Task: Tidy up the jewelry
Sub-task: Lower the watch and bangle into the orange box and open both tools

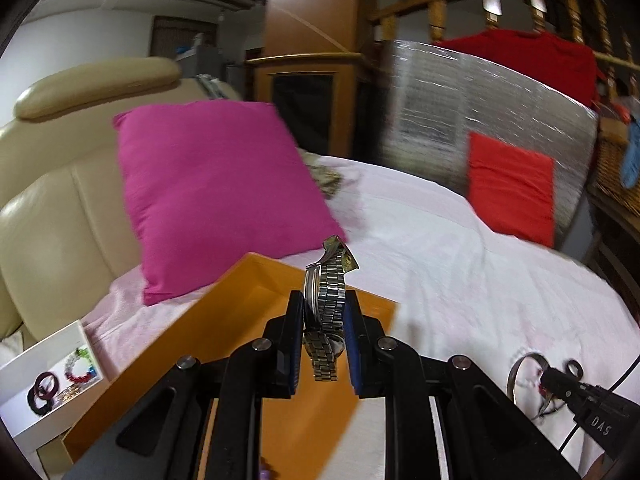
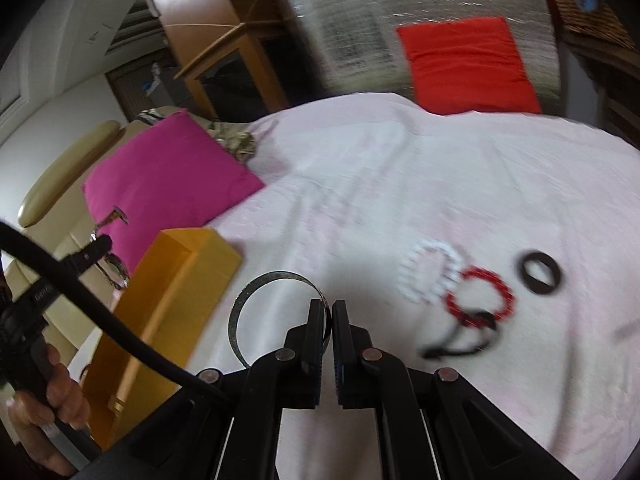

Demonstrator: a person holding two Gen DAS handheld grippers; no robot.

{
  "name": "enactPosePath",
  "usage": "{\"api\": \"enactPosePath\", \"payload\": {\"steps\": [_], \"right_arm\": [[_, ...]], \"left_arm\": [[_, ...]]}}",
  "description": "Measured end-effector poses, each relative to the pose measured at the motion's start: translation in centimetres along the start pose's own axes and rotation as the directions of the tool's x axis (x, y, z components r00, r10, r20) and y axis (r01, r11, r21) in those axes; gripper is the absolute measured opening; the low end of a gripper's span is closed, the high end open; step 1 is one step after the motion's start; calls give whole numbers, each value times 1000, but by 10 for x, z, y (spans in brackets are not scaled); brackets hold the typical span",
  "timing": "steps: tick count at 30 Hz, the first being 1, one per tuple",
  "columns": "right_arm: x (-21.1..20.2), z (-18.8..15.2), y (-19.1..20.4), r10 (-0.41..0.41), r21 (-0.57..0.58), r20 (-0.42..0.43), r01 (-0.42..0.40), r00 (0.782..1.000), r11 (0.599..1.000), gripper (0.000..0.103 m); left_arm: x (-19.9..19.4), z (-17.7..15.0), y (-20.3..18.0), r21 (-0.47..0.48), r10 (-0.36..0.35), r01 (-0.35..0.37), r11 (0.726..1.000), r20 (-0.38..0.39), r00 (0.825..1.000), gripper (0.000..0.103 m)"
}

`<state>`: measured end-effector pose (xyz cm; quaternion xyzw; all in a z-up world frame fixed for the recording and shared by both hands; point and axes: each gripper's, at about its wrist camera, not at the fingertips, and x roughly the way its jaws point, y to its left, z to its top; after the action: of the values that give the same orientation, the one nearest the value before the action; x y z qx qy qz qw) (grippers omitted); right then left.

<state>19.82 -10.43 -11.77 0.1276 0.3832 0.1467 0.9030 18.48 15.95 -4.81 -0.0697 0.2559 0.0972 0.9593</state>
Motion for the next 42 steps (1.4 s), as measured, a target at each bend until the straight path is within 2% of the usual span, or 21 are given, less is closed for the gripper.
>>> {"api": "enactPosePath", "payload": {"steps": [5, 9, 13, 17, 22, 25, 27, 29, 31, 34, 38, 42], "right_arm": [[23, 25, 50, 68, -57, 16, -67, 998, 996, 5], [51, 37, 88, 115, -86, -4, -115, 993, 990, 5], [87, 41, 119, 135, -95, -46, -139, 990, 986, 5], [124, 37, 148, 108, -139, -105, -122, 989, 983, 5], [158, 33, 162, 53, -179, -158, -81, 986, 981, 5], [173, 36, 164, 41, -162, -190, -73, 981, 984, 11], [182, 39, 163, 36, -147, -222, -70, 974, 987, 14], [181, 42, 160, 43, -130, -232, -74, 972, 989, 15], [170, 46, 153, 69, -110, -214, -94, 974, 989, 15], [150, 52, 141, 84, -83, -174, -100, 981, 992, 19], [109, 60, 104, 60, -71, -123, -69, 991, 995, 19], [62, 60, 46, 5, -27, -91, -7, 996, 1000, 19]], "left_arm": [[15, 1, 36, -56, 73, -76, 996, -44, 996, 20], [33, -3, 61, -81, 136, -144, 986, -105, 985, 20], [53, -13, 78, -85, 175, -196, 977, -209, 962, 20], [74, -23, 89, -94, 192, -232, 968, -313, 930, 20], [91, -31, 91, -88, 213, -265, 960, -386, 898, 20], [99, -33, 92, -94, 215, -278, 956, -424, 880, 23], [98, -32, 90, -84, 237, -296, 952, -415, 879, 23], [93, -28, 88, -65, 268, -315, 947, -380, 885, 28], [88, -24, 84, -50, 285, -321, 946, -348, 893, 39], [84, -22, 76, -33, 297, -324, 945, -323, 899, 41], [79, -20, 55, -1, 290, -303, 953, -289, 912, 41], [67, -16, 21, 55, 265, -260, 964, -238, 934, 42]]}}
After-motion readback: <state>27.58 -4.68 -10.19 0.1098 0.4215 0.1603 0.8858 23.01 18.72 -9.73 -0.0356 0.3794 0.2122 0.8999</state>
